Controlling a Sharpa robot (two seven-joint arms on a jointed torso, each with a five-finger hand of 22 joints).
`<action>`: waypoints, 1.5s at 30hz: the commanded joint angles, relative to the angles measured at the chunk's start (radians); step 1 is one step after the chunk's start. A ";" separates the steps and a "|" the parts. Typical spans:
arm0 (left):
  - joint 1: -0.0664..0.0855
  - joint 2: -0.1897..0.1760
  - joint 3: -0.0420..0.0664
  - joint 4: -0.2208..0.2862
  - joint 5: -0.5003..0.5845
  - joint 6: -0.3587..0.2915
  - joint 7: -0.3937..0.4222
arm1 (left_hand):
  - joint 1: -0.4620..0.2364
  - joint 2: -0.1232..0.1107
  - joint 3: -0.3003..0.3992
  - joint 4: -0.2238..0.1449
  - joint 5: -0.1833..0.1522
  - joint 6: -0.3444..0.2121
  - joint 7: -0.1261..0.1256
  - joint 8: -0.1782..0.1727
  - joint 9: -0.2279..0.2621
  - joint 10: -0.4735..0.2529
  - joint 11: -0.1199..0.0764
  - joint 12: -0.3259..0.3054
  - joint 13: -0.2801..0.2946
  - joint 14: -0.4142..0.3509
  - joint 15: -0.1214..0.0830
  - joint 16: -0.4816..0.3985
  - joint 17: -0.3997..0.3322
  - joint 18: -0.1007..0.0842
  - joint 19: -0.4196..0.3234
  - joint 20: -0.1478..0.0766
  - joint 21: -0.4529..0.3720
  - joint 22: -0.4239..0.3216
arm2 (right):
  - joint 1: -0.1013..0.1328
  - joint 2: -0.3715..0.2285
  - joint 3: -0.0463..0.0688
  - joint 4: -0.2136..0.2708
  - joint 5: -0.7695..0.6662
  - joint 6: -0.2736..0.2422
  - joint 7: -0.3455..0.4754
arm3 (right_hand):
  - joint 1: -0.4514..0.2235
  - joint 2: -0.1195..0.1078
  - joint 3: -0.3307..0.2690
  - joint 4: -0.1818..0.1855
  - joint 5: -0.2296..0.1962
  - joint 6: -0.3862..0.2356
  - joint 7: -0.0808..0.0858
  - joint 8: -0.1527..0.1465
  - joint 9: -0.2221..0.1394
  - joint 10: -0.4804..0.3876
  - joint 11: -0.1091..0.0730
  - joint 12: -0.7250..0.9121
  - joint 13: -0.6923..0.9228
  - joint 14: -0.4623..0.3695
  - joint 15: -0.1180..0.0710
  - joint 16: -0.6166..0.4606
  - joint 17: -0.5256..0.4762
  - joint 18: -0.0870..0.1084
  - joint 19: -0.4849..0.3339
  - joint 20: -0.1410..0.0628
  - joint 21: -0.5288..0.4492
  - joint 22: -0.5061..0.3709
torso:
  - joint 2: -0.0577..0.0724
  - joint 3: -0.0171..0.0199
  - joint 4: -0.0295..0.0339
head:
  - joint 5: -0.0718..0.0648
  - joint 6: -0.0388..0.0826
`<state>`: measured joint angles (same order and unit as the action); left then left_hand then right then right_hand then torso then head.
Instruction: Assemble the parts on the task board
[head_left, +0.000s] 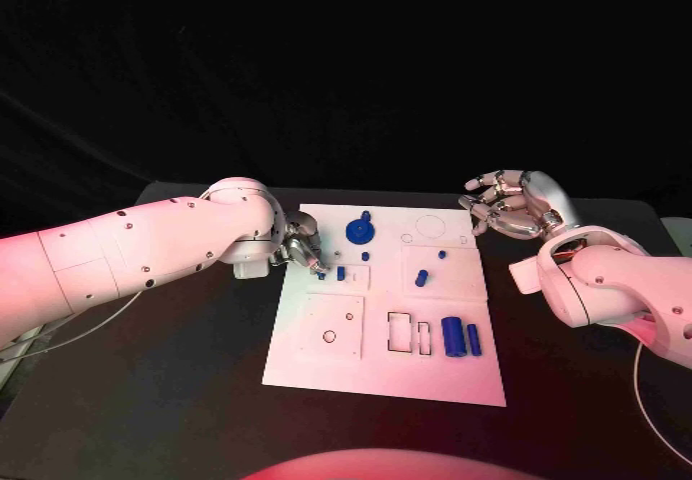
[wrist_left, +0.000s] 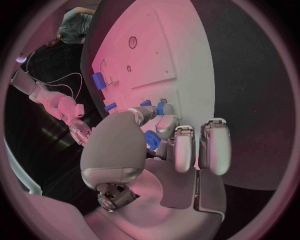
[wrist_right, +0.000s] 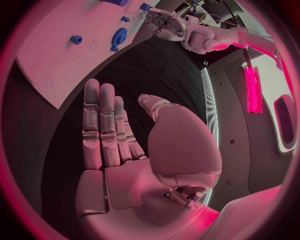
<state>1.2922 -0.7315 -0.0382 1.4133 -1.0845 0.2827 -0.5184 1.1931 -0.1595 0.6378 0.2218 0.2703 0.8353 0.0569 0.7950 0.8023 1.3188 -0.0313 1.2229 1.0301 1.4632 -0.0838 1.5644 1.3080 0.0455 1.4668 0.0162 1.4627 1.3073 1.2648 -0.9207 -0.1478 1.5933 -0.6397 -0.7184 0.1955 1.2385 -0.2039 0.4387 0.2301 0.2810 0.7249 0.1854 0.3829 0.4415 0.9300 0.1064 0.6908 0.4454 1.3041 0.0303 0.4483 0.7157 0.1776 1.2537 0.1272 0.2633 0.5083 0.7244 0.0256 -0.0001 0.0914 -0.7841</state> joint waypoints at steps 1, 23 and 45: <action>0.000 0.000 0.000 0.002 -0.001 0.030 0.001 | 0.003 0.007 0.138 -0.136 0.003 0.012 -0.018 0.006 0.000 0.008 -0.002 0.005 0.001 0.108 -0.006 0.006 0.263 -0.002 0.018 -0.006 0.006 0.068 | -0.001 0.000 0.000 0.001 -0.005 0.004 0.010 | -0.001 0.008 0.001 0.004 0.004 0.000 0.004 0.006 -0.001 -0.005 0.001 -0.005 -0.001 0.006 -0.002 -0.003 0.001 0.004 0.007 0.001 -0.004 -0.001 | 0.000 0.0000 -0.0002 | -0.001 0.000; 0.000 0.001 0.000 0.001 -0.001 0.020 0.000 | 0.002 0.006 0.143 -0.142 0.004 0.011 -0.018 0.008 0.000 0.008 -0.002 0.005 0.001 0.108 -0.005 0.006 0.263 -0.002 0.019 -0.006 0.007 0.069 | -0.001 0.001 0.000 -0.001 -0.005 0.008 0.008 | -0.001 0.008 0.000 0.004 0.004 0.001 0.004 0.007 -0.002 -0.004 0.001 -0.006 -0.006 0.008 -0.002 -0.008 0.005 0.004 0.010 0.001 -0.006 -0.005 | 0.000 0.0002 0.0005 | 0.000 -0.002; -0.002 0.014 -0.006 -0.006 -0.005 0.034 -0.006 | 0.001 0.007 0.149 -0.144 0.004 0.011 -0.017 0.010 -0.001 0.007 -0.002 0.003 -0.001 0.108 -0.005 0.006 0.263 -0.002 0.018 -0.006 0.007 0.069 | -0.002 0.002 0.000 -0.002 -0.004 0.008 0.010 | -0.001 0.008 0.000 0.005 0.004 0.001 0.004 0.007 -0.002 -0.003 0.001 -0.006 -0.006 0.008 -0.002 -0.009 0.005 0.004 0.010 0.001 -0.007 -0.006 | 0.000 -0.0004 -0.0007 | -0.003 -0.008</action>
<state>1.2926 -0.7236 -0.0428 1.4061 -1.0883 0.3023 -0.5267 1.1934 -0.1592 0.6379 0.2218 0.2707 0.8351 0.0564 0.7999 0.8026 1.3229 -0.0352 1.2229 1.0308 1.4633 -0.0838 1.5644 1.3076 0.0456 1.4668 0.0162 1.4667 1.3073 1.2633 -0.9200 -0.1479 1.5909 -0.6397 -0.7180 0.1956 1.2385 -0.2039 0.4387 0.2302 0.2810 0.7253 0.1859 0.3834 0.4405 0.9315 0.1080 0.6908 0.4401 1.3043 0.0299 0.4441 0.7196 0.1776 1.2560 0.1288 0.2627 0.5037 0.7246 0.0249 -0.0001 0.0889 -0.7918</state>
